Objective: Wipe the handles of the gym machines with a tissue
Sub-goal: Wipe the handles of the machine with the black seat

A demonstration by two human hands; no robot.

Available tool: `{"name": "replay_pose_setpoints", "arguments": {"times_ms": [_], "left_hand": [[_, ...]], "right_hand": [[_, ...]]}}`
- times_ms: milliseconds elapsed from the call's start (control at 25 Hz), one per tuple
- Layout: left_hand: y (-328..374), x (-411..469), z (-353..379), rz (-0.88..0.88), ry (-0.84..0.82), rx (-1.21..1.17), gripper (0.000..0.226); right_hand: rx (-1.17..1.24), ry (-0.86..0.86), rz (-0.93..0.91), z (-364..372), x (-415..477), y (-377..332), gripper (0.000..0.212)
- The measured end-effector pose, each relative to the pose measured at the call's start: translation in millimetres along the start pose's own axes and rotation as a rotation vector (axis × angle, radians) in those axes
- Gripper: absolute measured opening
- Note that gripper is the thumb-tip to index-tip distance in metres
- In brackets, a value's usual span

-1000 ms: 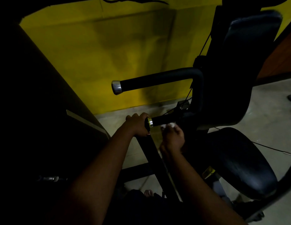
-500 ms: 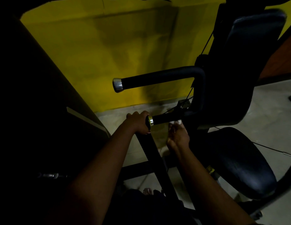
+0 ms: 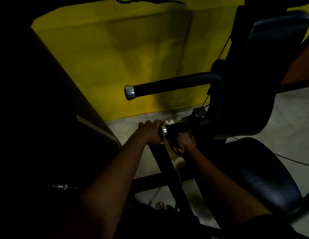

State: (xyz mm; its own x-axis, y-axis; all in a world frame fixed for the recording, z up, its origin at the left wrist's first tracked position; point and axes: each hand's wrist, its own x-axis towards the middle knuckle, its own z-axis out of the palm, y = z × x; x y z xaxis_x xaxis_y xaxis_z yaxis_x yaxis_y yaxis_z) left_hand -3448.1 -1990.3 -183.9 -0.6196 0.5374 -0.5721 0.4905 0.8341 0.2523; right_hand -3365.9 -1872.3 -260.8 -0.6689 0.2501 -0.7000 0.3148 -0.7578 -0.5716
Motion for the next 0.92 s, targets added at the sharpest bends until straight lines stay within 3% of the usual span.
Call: {"name": "replay_pose_setpoints", "arguments": {"times_ms": [160,280,480,720,840,920], "left_hand": [[0.0,-0.4,-0.5,0.015,0.009,-0.007,0.088],[-1.4,-3.4,-1.9,0.024,-0.001,-0.017,0.091],[-2.9,-1.2,-1.4,0.021,-0.011,-0.043,0.097],[2.3,2.2,-2.5,-0.008,-0.027,-0.024,0.090],[3.1,0.3,10.0,-0.060,0.041,0.024,0.096],[2.4,-1.0,17.4,-0.037,0.165,0.080,0.085]], "right_hand": [[0.256,-0.161,-0.031,4.9,2.8,-4.8,0.036],[0.231,-0.111,-0.009,2.6,1.9,7.9,0.030],[0.403,-0.015,-0.211,3.0,3.6,14.2,0.045],[0.299,0.007,-0.255,2.4,-20.4,3.3,0.037],[0.458,0.079,-0.278,-7.1,-25.9,-7.3,0.034],[0.487,0.126,-0.317,-2.8,-28.5,0.5,0.033]]}}
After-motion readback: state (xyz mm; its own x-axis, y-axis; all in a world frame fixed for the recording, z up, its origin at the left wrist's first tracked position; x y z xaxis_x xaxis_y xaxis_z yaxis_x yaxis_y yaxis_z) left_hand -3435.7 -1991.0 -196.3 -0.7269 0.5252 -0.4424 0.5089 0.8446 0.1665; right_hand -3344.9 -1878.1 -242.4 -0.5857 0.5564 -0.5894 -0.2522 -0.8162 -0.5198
